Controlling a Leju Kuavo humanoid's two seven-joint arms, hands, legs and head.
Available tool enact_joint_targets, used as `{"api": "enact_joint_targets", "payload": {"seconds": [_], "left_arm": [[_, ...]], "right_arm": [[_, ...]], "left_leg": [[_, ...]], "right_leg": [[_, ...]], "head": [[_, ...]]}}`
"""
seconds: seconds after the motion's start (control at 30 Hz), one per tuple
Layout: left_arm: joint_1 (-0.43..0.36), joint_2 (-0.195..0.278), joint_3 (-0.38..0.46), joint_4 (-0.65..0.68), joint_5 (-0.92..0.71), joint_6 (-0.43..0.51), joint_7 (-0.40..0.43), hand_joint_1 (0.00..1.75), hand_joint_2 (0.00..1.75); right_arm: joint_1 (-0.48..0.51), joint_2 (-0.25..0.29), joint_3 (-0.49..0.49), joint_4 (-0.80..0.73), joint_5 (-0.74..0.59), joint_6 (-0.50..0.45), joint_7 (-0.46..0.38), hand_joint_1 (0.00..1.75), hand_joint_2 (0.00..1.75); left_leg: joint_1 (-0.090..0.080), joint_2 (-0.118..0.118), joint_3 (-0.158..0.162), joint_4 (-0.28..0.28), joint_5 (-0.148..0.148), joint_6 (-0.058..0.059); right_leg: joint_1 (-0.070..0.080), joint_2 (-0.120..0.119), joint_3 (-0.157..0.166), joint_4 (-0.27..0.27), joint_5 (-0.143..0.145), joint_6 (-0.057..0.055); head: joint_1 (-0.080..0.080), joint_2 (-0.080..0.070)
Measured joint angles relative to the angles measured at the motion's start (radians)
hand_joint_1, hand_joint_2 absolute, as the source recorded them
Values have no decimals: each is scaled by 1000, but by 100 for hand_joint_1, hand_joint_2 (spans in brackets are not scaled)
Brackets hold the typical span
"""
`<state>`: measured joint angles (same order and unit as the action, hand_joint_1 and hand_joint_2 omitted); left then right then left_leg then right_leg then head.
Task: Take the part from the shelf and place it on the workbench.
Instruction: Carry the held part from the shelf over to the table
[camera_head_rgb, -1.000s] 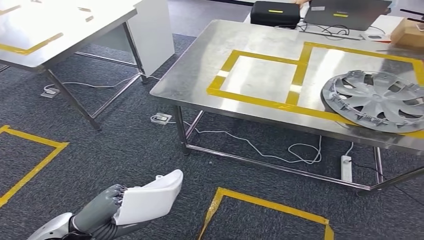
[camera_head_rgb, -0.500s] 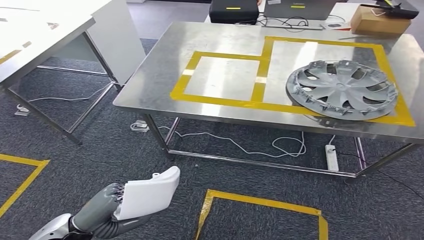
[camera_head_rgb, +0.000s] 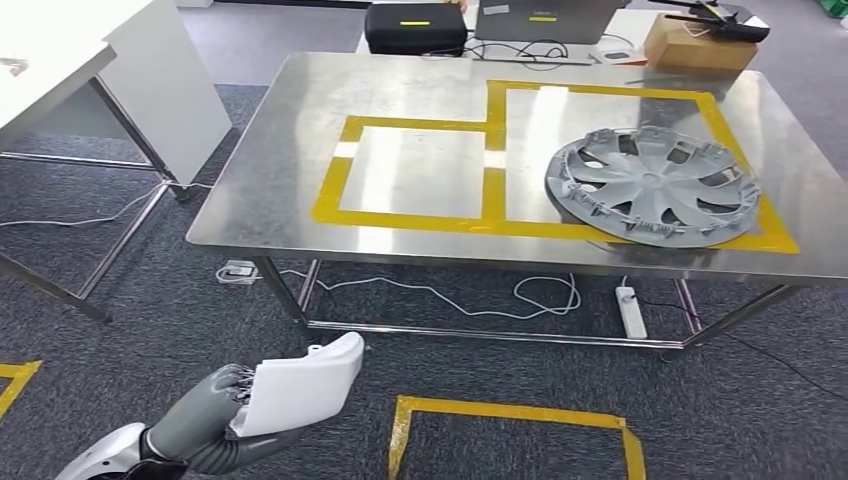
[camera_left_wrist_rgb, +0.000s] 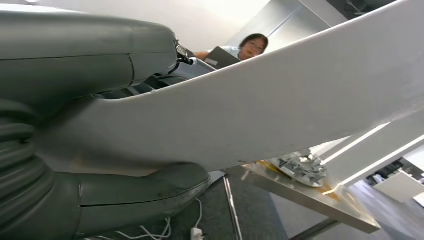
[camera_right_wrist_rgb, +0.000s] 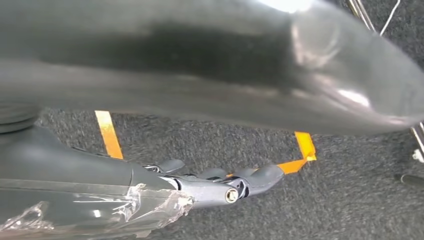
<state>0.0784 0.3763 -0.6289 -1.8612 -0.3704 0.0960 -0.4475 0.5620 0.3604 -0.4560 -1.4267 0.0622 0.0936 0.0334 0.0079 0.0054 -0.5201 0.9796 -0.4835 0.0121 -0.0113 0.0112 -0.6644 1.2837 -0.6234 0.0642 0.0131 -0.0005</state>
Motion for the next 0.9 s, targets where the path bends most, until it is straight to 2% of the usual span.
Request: {"api": "enact_joint_targets", "payload": {"seconds": [0.03,0.07,0.1,0.13,0.2,0.23,0.27,0.3,0.33,0.37,0.4,0.43,0.47,0.5,0.53,0.57,0.6,0.63,0.7,0.73,0.77,0.8,0.83,0.87,0.9], "left_arm": [[2,0,0,0,0,-1,-1,175,175],[3,0,0,0,0,-1,-2,175,175],[3,0,0,0,0,-2,-2,175,175],[4,0,0,0,0,-2,-2,175,175],[7,0,0,0,0,-2,-3,175,175],[9,0,1,0,0,-2,-3,175,175],[10,0,2,0,0,-2,-3,175,175],[10,0,3,0,0,-2,-3,175,175],[8,-1,4,-1,0,-2,-4,175,175],[6,-2,5,-1,0,-2,-5,175,175],[6,-3,6,-2,0,-2,-5,175,175],[7,-3,7,-2,0,-3,-6,175,175],[9,-3,7,-2,0,-3,-6,175,175],[11,-2,7,-2,0,-3,-6,175,175],[12,-2,7,-2,0,-3,-7,175,175],[13,-2,7,-2,0,-3,-8,175,175],[14,-1,8,-2,0,-3,-10,175,175],[15,-1,8,-2,0,-3,-12,175,175],[20,-1,8,-2,0,-3,-15,175,175],[23,-1,8,-2,0,-3,-16,175,175],[24,-2,9,-2,0,-3,-18,175,175],[23,-2,10,-3,0,-3,-19,175,175],[23,-3,13,-4,0,-2,-19,175,175],[21,-4,16,-5,-3,-1,-12,175,175],[20,-7,18,-5,-12,2,9,175,175]], "right_arm": [[4,0,1,0,0,0,1,0,0],[8,0,1,0,0,1,1,0,0],[12,0,1,0,0,1,2,0,0],[15,0,2,0,0,2,2,0,0],[19,0,2,0,0,2,3,0,0],[19,0,3,-1,0,2,3,0,0],[19,0,3,-3,0,3,4,0,0],[17,0,4,-5,0,3,4,0,0],[16,0,5,-8,0,3,4,0,0],[15,0,5,-10,0,3,3,0,0],[14,-1,5,-12,0,3,4,0,0],[15,-1,5,-13,0,3,4,0,0],[15,-1,5,-14,0,3,4,0,0],[16,-1,5,-14,0,3,4,0,0],[16,-1,5,-14,0,3,4,0,0],[17,0,5,-14,0,3,6,0,0],[19,0,6,-14,0,3,7,0,0],[21,0,6,-14,0,3,8,0,0],[27,0,6,-14,2,0,9,0,0],[30,0,6,-16,2,-1,10,0,0],[31,0,6,-18,4,-2,10,0,0],[32,0,7,-20,5,-3,10,0,0],[30,0,8,-23,7,-3,12,0,0],[28,0,10,-24,11,-2,15,0,0],[27,0,12,-25,16,3,24,0,0]], "left_leg": [[0,7,17,0,-14,0],[0,14,36,-1,-30,-1],[0,21,57,-1,-48,-3],[-1,28,77,-1,-66,-5],[-5,38,114,-2,-105,-13],[-8,43,135,-7,-121,-19],[-9,47,154,-5,-124,-26],[-8,50,160,12,-113,-34],[-7,48,150,57,-88,-41],[-5,40,117,125,-58,-48],[-4,29,69,199,-43,-53],[-2,17,19,261,-51,-58],[-1,9,-29,300,-88,-60],[0,5,-72,318,-144,-61],[0,4,-106,318,-202,-61],[0,3,-134,303,-245,-61],[1,3,-155,275,-253,-63],[1,3,-169,232,-211,-65],[5,7,-186,126,-23,-66],[6,8,-185,91,52,-64],[7,8,-179,68,91,-59],[6,5,-162,66,87,-51],[7,1,-143,60,74,-43],[8,-1,-119,53,63,-34],[9,-2,-94,47,52,-27]], "right_leg": [[0,-1,-37,23,-40,2],[0,-3,-56,12,-66,3],[0,-9,-64,-25,-64,1],[2,-22,-65,-80,-18,-4],[7,-62,-56,-182,139,-17],[10,-74,-47,-208,197,-23],[11,-74,-37,-219,219,-28],[10,-63,-18,-219,211,-33],[8,-51,1,-223,203,-39],[5,-40,20,-227,193,-43],[1,-30,40,-231,183,-47],[-2,-21,56,-234,171,-50],[-5,-10,72,-237,156,-52],[-7,3,90,-239,141,-53],[-10,14,110,-240,124,-52],[-13,25,133,-241,105,-50],[-16,34,157,-241,85,-47],[-19,40,178,-242,64,-42],[-20,48,220,-244,20,-30],[-18,49,240,-255,0,-24],[-16,49,265,-264,-7,-15],[-15,48,279,-266,-1,-8],[-15,43,281,-244,19,-1],[-15,33,261,-189,51,4],[-14,21,221,-118,72,6]], "head": [[1,0],[1,0],[2,0],[2,0],[2,0],[0,0],[0,0],[-1,0],[-2,0],[-5,0],[-8,0],[-11,0],[-14,0],[-15,0],[-15,0],[-15,0],[-15,0],[-15,0],[-25,0],[-27,0],[-30,0],[-29,0],[-25,0],[-23,0],[-19,0]]}}
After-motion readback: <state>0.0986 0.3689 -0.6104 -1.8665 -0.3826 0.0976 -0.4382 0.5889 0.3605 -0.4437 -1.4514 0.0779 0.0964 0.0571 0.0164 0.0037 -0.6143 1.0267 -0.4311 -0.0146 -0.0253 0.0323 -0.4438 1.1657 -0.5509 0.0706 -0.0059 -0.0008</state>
